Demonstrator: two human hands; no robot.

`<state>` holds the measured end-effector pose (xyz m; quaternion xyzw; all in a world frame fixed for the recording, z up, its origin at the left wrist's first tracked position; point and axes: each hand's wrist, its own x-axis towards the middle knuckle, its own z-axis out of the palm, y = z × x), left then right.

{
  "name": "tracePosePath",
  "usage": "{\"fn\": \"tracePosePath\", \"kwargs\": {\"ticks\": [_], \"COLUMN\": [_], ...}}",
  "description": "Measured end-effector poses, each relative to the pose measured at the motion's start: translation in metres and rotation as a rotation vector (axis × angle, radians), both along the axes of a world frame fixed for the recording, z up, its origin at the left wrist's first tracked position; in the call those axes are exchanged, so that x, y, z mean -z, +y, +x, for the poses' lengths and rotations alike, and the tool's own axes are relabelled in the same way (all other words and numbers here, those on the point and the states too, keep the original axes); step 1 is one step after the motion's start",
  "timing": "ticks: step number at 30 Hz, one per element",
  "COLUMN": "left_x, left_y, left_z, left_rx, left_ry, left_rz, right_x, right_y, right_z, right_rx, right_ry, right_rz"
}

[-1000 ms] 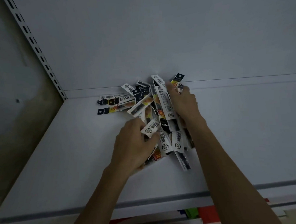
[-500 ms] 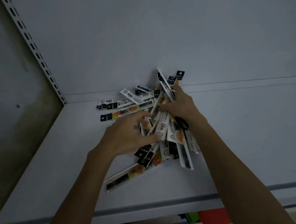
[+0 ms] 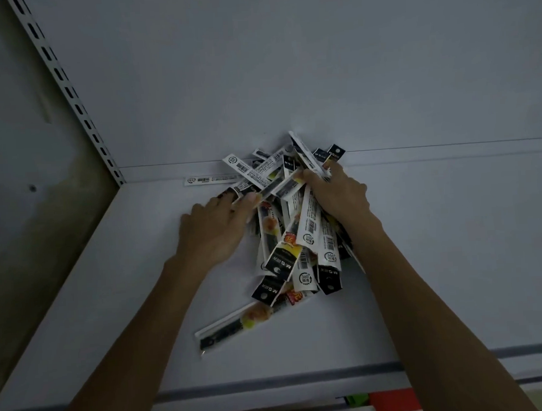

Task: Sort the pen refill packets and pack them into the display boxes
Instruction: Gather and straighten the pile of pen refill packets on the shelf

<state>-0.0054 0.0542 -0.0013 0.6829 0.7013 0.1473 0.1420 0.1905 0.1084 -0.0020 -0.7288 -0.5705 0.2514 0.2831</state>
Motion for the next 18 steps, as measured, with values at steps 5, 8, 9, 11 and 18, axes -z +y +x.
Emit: {"fn": "tracePosePath", "kwargs": {"ticks": [5,8,9,11,18], "left_x": [-0.02,-0.018,-0.015,-0.005,0.0], "left_y": [-0.018,0.006,0.011,0.013,-0.009], "left_z": [0.018,-0.008,-0.014,-0.015,0.025], "left_rx": [-0.027,-0.135,-0.147,-0.093,0.125], "left_ry": [-0.136,0.001,0.0,-0.057,-0.221], "left_rz": [0.129,0.261,0.174,-0.008,-0.13], "right_x": [-0.006,-0.017,-0.017,-0.01,-0.001], "right_y": [-0.003,-0.01,-0.011,-0.012,-0.017], "right_z": [-0.008,0.003,0.007,0.01,-0.025], "right_rx": [-0.073,-0.056,-0.056,-0.093,-0.125], "right_ry": [0.086,-0.15,-0.239,-0.275,0.069], "right_rz": [-0.005,0.009,-0.002,-0.043,0.089]}}
